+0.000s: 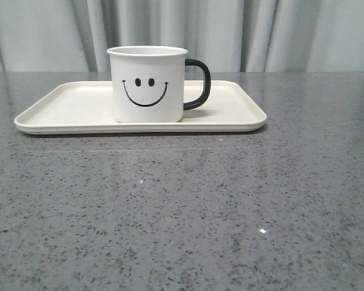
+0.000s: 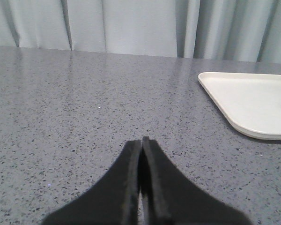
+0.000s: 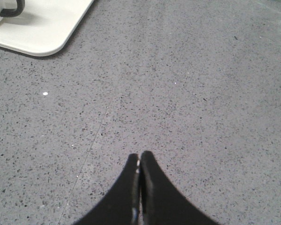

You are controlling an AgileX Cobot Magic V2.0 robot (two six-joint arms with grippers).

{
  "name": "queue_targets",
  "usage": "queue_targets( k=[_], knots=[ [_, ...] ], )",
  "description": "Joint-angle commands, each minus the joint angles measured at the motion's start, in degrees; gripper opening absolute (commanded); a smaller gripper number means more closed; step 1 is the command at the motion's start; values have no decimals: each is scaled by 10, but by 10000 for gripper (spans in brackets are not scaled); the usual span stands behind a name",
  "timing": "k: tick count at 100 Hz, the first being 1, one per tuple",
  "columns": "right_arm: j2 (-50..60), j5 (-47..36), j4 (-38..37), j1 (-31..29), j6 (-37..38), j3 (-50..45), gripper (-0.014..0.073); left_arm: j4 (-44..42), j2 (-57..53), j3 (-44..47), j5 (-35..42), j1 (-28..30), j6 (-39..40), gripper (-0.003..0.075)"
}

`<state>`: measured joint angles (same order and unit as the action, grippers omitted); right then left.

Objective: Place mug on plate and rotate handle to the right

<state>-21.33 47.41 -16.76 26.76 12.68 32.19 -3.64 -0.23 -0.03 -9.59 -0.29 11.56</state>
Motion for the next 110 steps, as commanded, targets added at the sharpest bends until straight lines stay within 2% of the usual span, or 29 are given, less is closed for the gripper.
queue_targets(
  k=[1, 62, 77, 89, 110],
  knots=[
    [-1, -38, -17, -3, 2, 13, -66, -1, -17, 6, 52, 1, -2, -20],
    [0, -40, -18, -3, 2, 13, -66, -1, -17, 6, 52, 1, -2, -20],
    [21, -91, -17, -6, 2, -6, -66, -1, -17, 6, 52, 1, -2, -20],
    [51, -135, -3, -32, 2, -40, -66, -1, -17, 6, 52, 1, -2, -20],
    [120, -186, 50, -122, -3, -107, -66, -1, -17, 6, 52, 1, -2, -20]
  ],
)
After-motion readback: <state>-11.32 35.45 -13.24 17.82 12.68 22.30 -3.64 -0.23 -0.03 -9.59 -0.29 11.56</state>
